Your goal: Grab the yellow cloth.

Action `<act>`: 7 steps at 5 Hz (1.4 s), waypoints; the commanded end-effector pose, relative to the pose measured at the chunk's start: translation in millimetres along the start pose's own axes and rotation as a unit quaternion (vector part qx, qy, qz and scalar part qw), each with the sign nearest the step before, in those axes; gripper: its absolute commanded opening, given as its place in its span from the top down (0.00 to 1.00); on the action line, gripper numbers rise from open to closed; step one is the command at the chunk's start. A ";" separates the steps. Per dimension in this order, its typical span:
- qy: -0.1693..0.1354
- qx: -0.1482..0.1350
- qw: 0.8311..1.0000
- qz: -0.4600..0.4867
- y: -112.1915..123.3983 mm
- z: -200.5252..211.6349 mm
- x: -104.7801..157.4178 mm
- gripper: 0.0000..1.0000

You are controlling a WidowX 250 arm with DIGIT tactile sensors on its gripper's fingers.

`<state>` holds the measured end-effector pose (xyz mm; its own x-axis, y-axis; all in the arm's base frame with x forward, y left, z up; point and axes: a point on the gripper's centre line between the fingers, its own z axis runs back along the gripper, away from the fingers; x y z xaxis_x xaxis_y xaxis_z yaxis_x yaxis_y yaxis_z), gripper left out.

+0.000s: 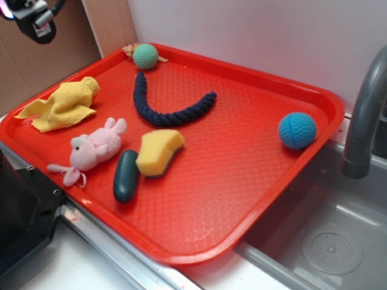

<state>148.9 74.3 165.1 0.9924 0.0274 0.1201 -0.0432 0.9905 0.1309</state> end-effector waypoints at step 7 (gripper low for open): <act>0.039 -0.033 0.998 -0.046 27.8 -149.3 13.7 1.00</act>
<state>172.7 121.6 17.3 0.9996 -0.0274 -0.0037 0.0275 0.9985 0.0471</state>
